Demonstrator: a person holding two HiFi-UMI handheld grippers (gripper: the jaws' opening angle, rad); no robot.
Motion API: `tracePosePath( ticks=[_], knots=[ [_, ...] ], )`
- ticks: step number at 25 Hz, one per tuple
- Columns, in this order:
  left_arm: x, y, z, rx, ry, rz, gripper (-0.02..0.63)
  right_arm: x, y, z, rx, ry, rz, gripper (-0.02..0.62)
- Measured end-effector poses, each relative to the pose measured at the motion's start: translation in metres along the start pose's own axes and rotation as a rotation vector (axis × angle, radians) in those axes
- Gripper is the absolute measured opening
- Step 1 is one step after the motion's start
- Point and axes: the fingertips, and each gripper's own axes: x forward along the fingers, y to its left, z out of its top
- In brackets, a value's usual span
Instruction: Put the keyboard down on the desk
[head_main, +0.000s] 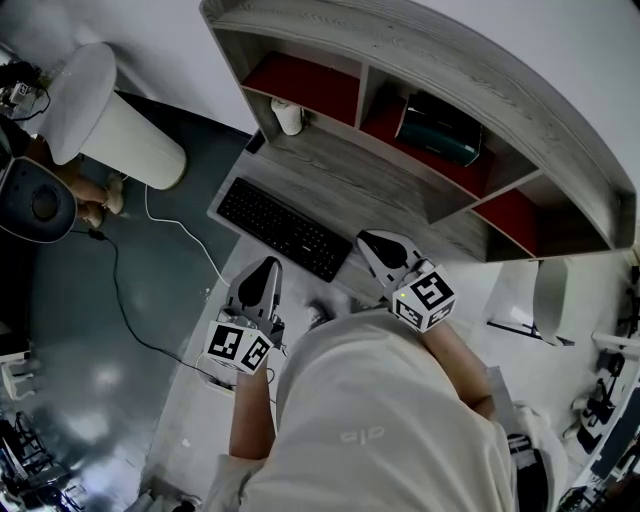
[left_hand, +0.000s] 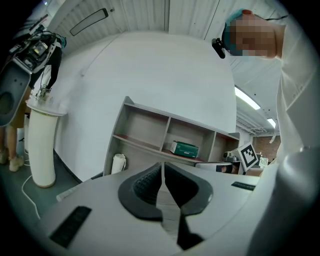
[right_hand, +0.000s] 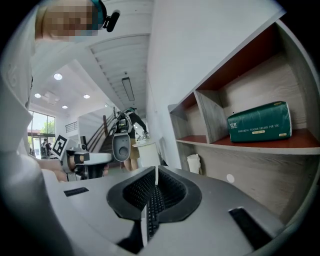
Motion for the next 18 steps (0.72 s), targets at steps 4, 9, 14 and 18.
tracePosePath(
  ticks=[4, 9, 14, 18],
  knots=[
    [-0.0025, -0.0005, -0.0026, -0.011, 0.003, -0.008, 0.031, -0.0009, 0.0021, -0.004, 0.017, 0.001, 0.001, 0.043],
    [-0.004, 0.0027, -0.0032, -0.019, -0.003, 0.003, 0.032, -0.0019, 0.0012, -0.0054, 0.016, 0.0, -0.007, 0.043],
    [-0.0018, 0.0046, -0.006, -0.027, 0.013, 0.01, 0.031, -0.005, -0.0027, -0.0076, 0.027, -0.008, -0.017, 0.043],
    [0.002, 0.0008, -0.0075, -0.025, 0.011, -0.008, 0.031, -0.0076, -0.0076, -0.0074, 0.027, -0.013, -0.024, 0.043]
  ],
)
